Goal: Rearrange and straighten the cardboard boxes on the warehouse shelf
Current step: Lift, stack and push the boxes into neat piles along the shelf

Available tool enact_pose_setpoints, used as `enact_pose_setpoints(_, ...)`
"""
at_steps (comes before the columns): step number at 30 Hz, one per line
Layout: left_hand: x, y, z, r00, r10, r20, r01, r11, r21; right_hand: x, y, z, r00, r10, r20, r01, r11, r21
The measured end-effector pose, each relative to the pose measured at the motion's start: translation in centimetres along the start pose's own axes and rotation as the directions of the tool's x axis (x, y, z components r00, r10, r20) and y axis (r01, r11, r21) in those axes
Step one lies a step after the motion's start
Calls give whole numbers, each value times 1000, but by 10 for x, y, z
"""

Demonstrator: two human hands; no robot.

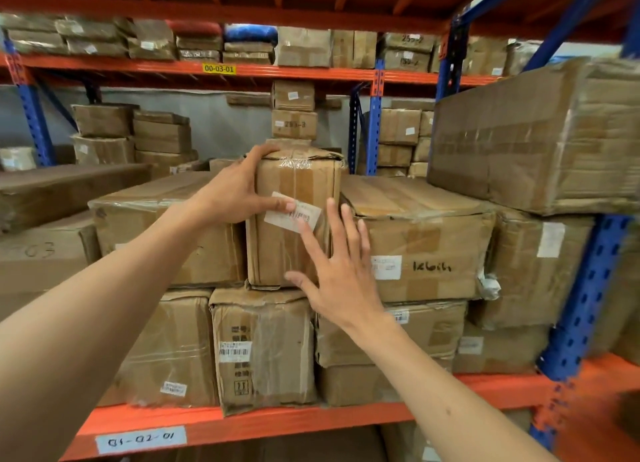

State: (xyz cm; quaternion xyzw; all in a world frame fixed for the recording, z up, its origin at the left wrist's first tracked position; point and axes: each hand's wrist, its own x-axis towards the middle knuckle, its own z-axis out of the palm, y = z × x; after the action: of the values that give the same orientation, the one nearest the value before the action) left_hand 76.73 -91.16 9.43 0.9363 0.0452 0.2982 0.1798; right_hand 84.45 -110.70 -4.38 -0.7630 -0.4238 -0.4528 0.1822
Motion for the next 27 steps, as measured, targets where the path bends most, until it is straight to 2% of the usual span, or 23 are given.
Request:
enact_pose_setpoints(1,-2,-1,2,1000,6,-18,-6,1000,10,0,12,-8,987,68,-147,-61,997,56)
enact_pose_setpoints(2,-3,-1,4,1000,1,-28,0,1000,26,2,29,-17,947,199,-252,-179,979,101)
enact_pose_setpoints(3,-4,0,5,999,-17,-28,18,999,40,4,48,-27,890,356,-286,-326,934,149)
enact_pose_setpoints(5,-3,7,0,999,-44,-29,47,994,95,6,79,-43,784,596,-174,-565,801,200)
enact_pose_setpoints(6,-1,13,-3,998,-3,-66,17,978,206,5,87,-47,765,637,-97,-613,766,195)
enact_pose_setpoints(7,1,21,-4,988,107,-108,-60,927,370,4,90,-48,767,641,-34,-626,759,181)
enact_pose_setpoints(8,4,30,-1,953,277,-122,-174,830,530,4,89,-47,778,628,6,-620,766,169)
enact_pose_setpoints(10,10,58,17,837,546,-22,-385,618,685,3,87,-46,787,617,15,-609,774,173)
enact_pose_setpoints(11,11,73,30,804,591,64,-458,547,701,1,87,-48,787,616,-11,-604,775,189)
enact_pose_setpoints(12,10,87,45,800,581,148,-510,529,679,-4,89,-51,786,617,-47,-596,775,210)
enact_pose_setpoints(15,2,110,87,848,428,313,-527,622,579,-31,112,-66,735,669,-109,-615,725,310)
enact_pose_setpoints(16,0,111,96,855,400,329,-518,638,570,-40,124,-72,706,706,-58,-650,678,345)
enact_pose_setpoints(18,-3,109,106,856,403,325,-517,630,580,-51,141,-83,664,735,138,-721,579,382)
enact_pose_setpoints(19,-3,108,108,853,418,313,-520,618,590,-54,146,-85,661,723,201,-734,567,373)
enact_pose_setpoints(20,-1,108,109,849,435,300,-523,604,602,-54,149,-85,672,709,214,-728,579,368)
enact_pose_setpoints(24,4,100,106,816,495,300,-553,515,655,-49,141,-69,759,642,108,-623,667,407)
enact_pose_setpoints(27,4,85,96,810,501,304,-555,487,675,-48,133,-59,777,622,100,-601,685,412)
